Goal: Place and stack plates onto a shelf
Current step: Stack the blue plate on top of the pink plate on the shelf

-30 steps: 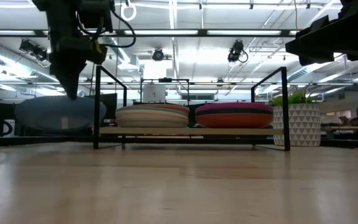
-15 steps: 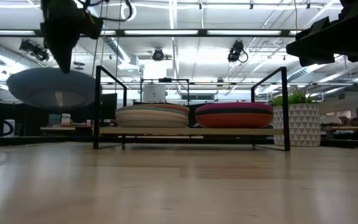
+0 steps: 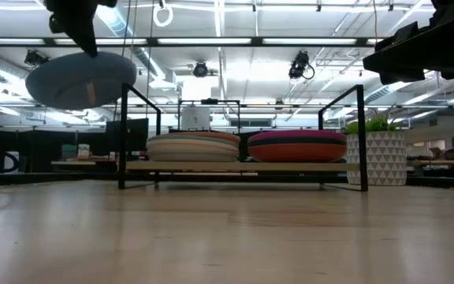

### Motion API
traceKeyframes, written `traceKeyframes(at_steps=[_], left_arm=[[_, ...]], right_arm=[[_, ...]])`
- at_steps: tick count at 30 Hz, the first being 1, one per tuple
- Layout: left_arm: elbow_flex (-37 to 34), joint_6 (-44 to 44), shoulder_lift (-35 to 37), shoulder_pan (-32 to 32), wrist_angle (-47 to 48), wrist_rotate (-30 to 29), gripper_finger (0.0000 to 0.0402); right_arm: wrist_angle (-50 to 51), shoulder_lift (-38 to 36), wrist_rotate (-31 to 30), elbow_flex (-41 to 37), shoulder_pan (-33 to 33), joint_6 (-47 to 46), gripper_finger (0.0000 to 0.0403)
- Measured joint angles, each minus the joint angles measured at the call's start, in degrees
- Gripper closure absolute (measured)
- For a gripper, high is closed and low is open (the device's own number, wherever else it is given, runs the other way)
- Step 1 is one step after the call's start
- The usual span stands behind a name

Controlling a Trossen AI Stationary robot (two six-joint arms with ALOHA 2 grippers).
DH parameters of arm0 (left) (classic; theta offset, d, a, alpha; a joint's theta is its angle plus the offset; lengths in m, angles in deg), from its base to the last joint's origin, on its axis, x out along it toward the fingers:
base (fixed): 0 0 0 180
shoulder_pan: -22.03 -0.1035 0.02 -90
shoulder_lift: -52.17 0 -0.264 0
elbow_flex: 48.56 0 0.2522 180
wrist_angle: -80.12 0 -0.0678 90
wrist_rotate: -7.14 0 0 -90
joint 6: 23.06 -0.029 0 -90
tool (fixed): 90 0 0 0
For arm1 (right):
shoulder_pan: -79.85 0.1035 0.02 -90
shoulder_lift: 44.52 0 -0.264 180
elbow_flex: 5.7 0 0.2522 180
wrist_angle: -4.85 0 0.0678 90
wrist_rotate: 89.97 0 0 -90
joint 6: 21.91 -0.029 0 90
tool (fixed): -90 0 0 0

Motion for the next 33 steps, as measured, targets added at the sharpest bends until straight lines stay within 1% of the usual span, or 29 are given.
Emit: traceKeyframes(at_steps=[4,8,10,14,20,26,33], left_arm=[[1.84,-0.35,0.28,1.67,0.13,-6.11,0.0393],[3.18,-4.55,0.32,2.74,-1.61,-10.96,0.0393],[3.17,-7.85,0.31,3.05,-4.72,-11.85,0.0393],[3.17,-14.44,-1.21,3.09,-12.54,-11.86,0.0393],[3.28,-25.03,-6.95,2.77,-21.64,-9.23,0.0393],[8.45,-33.00,-15.49,1.64,-24.05,-7.47,0.0393],[17.08,-41.55,-27.69,-0.32,-27.31,2.17,0.0393]], right_arm=[[-0.13,0.00,-0.02,0.00,-0.02,0.14,0.0286],[-0.15,0.00,-0.02,0.00,-0.02,0.15,0.0286],[-0.14,0.00,-0.02,0.00,-0.02,0.01,0.0286],[-0.15,0.00,-0.02,0.00,-0.02,-1.07,0.0286],[0.05,0.00,-0.05,-0.02,0.00,-3.59,0.0286],[0.15,1.15,-0.15,-0.04,-0.02,-6.54,0.0286],[-3.05,5.83,-2.21,-0.04,0.00,-10.86,0.0286]])
